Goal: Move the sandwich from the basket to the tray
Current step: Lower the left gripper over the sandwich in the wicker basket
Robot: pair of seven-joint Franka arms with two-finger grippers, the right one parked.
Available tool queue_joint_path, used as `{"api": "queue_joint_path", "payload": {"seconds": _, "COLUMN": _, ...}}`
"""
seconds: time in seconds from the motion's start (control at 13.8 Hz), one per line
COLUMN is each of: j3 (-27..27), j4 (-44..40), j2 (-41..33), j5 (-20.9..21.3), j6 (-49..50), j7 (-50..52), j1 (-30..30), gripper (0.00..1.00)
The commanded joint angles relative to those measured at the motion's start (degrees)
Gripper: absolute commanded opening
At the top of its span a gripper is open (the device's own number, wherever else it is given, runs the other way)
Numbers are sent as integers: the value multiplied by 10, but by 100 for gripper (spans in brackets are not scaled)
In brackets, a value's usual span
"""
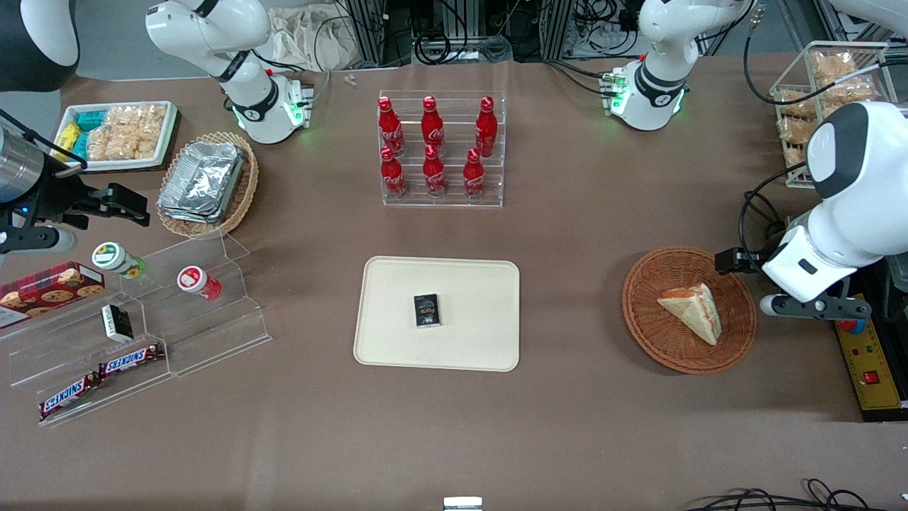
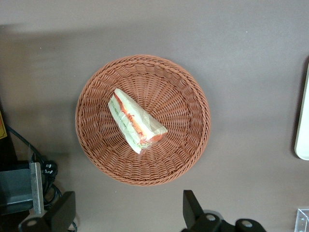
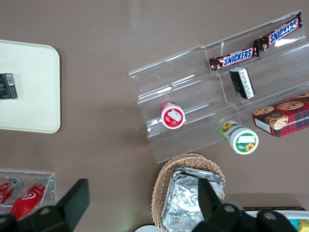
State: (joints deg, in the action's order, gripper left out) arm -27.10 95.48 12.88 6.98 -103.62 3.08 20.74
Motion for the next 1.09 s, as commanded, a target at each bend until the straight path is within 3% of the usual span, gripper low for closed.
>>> {"api": "queue_joint_path", "payload": {"seconds": 0.0, "j3": -1, "j4": -14, "j2": 6, "j5": 1, "j6": 18, "j7": 1, "j1": 0, "gripper": 100}}
{"api": "queue_joint_path", "payload": {"seconds": 0.44, "j3": 0, "j4": 5, "j2": 14, "j5": 7, "j6": 6, "j7": 42, "j1": 0, "gripper": 100}}
{"api": "queue_joint_path", "payload": {"seconds": 0.8, "j3": 2, "j4": 139, "j2": 5, "j5": 10, "j6": -187, "j7": 235, "j1": 20, "gripper": 100}}
{"api": "queue_joint_path", "payload": {"seconds": 1.02, "j3": 2, "j4": 166, "j2": 33, "j5": 10, "j6": -254, "j7": 340, "j1": 34, "gripper": 100}}
